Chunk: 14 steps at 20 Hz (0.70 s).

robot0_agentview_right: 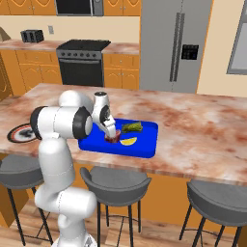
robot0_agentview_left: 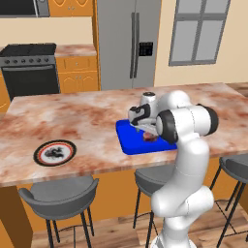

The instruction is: Create a steak meal by picking up the steak and asparagus from the tray and placing them on the plate. Leave the lemon wedge on the tray.

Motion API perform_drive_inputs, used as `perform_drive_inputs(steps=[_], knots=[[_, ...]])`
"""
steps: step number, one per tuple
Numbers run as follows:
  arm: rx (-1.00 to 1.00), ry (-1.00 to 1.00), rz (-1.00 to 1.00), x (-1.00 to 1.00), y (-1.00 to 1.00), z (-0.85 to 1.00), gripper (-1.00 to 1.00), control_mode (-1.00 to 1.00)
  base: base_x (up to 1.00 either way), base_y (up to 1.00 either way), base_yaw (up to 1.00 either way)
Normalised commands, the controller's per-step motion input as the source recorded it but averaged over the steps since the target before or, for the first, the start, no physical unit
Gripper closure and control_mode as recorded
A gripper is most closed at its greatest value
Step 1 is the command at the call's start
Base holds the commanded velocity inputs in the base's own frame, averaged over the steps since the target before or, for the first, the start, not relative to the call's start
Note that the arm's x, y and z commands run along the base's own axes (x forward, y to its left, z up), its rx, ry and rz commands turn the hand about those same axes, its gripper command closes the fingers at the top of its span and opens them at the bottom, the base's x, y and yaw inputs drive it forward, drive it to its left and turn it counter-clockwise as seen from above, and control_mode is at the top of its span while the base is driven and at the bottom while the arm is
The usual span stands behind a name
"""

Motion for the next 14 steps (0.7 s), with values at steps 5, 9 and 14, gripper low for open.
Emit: perform_drive_inputs(steps=[5,9,14], knots=[[0.0,0.01,-0.04,0.22,-0.03,-0.27,-1.0,-1.0,0.0,0.0,0.0],[0.0,0.02,-0.08,0.0,-0.21,-0.15,-1.0,-1.0,0.0,0.0,0.0],[0.0,0.0,-0.02,-0.07,-0.02,0.0,-1.0,-1.0,0.0,0.0,0.0]])
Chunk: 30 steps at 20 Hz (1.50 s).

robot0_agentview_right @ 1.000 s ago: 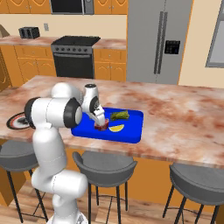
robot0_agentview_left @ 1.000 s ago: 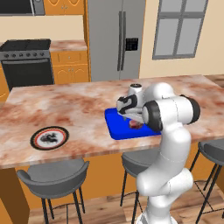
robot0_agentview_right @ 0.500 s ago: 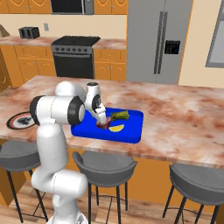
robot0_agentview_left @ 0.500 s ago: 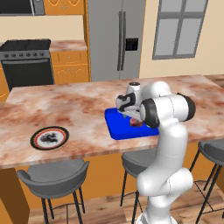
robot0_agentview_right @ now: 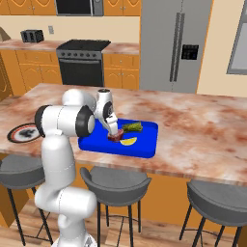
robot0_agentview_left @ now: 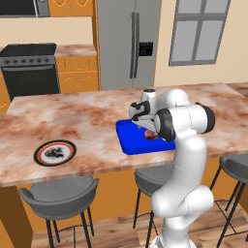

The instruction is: Create a steak meal by picking up the steak and asparagus from the tray and placing them on the plate. Leave the lemon wedge on the tray.

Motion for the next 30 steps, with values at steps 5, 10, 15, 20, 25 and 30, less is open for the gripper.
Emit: perform_drive_inputs(steps=[5,10,15,20,25,30], knots=[[0.0,0.0,0.0,-0.15,0.0,0.0,-1.0,-1.0,0.0,0.0,0.0],[0.0,0.0,-0.05,-0.2,-0.15,0.0,-1.0,-1.0,0.0,0.0,0.0],[0.0,0.0,-0.09,-0.07,-0.29,0.0,-1.0,-1.0,0.0,0.0,0.0],[0.0,0.0,-0.02,0.08,-0.03,-0.04,-1.0,-1.0,0.0,0.0,0.0],[0.0,0.0,0.0,0.18,0.04,-0.18,-1.0,-1.0,0.0,0.0,0.0],[0.0,0.0,0.0,0.12,0.0,-0.43,-1.0,-1.0,0.0,0.0,0.0]])
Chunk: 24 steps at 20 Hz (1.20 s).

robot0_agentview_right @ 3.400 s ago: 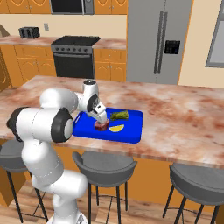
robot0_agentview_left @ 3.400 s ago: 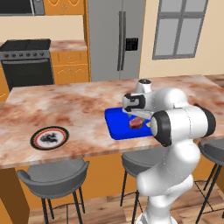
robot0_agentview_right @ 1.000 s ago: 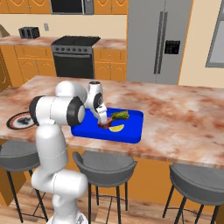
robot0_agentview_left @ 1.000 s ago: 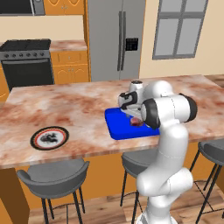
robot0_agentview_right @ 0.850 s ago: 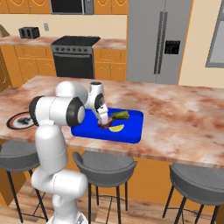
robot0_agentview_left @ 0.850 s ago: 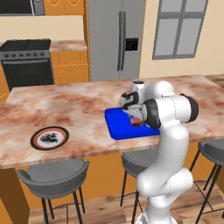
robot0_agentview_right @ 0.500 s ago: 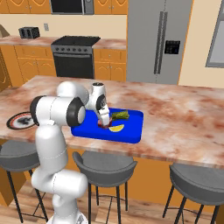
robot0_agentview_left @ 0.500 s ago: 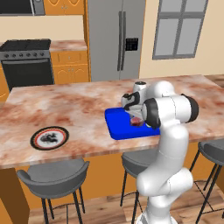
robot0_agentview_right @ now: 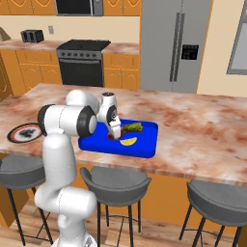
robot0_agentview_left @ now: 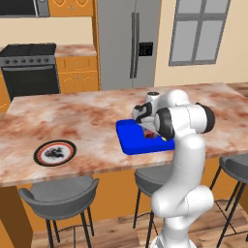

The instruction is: Create a steak meal by picking up the steak and asparagus from the tray and placing them on the plate. Leave the lemon wedge on the tray.

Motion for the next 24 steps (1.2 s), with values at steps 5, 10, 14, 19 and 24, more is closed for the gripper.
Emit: perform_drive_inputs(steps=[5,10,14,19,24], knots=[[-0.01,0.0,0.0,0.09,0.03,-0.37,1.0,-1.0,0.0,0.0,0.0],[0.0,-0.09,0.0,0.0,0.0,-0.09,1.0,-1.0,0.0,0.0,0.0],[0.04,-0.21,0.03,-0.06,0.0,0.03,1.0,-1.0,0.0,0.0,0.0],[0.01,-0.26,0.05,-0.28,0.0,0.3,1.0,-1.0,0.0,0.0,0.0],[0.0,-0.25,0.08,-0.43,0.17,0.44,1.0,-1.0,0.0,0.0,0.0]])
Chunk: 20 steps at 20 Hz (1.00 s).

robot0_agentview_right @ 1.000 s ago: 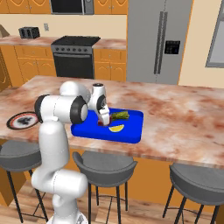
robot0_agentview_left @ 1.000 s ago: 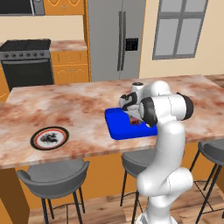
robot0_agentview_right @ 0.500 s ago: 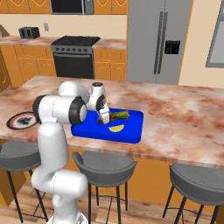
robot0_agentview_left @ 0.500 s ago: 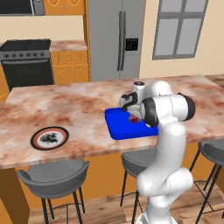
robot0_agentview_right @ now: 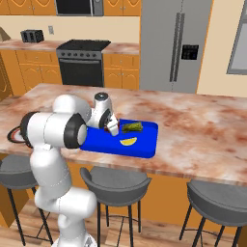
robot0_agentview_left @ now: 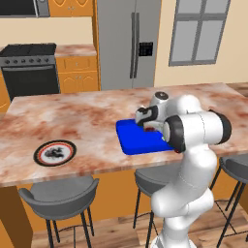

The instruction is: Create a steak meal by picking up the steak and asparagus from the tray and placing them on the plate. Leave the lemon wedge on the tray.

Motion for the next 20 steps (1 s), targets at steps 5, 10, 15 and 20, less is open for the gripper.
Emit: perform_drive_inputs(steps=[5,10,15,20], knots=[[0.0,-0.15,0.13,-0.41,0.52,0.56,1.0,-1.0,0.0,0.0,0.0],[0.0,-0.06,0.16,-0.36,0.69,0.63,1.0,-1.0,0.0,0.0,0.0],[0.0,0.0,0.19,-0.3,0.66,0.74,1.0,-1.0,0.0,0.0,0.0],[0.0,0.1,0.21,-0.27,0.7,0.52,1.0,-1.0,0.0,0.0,0.0]])
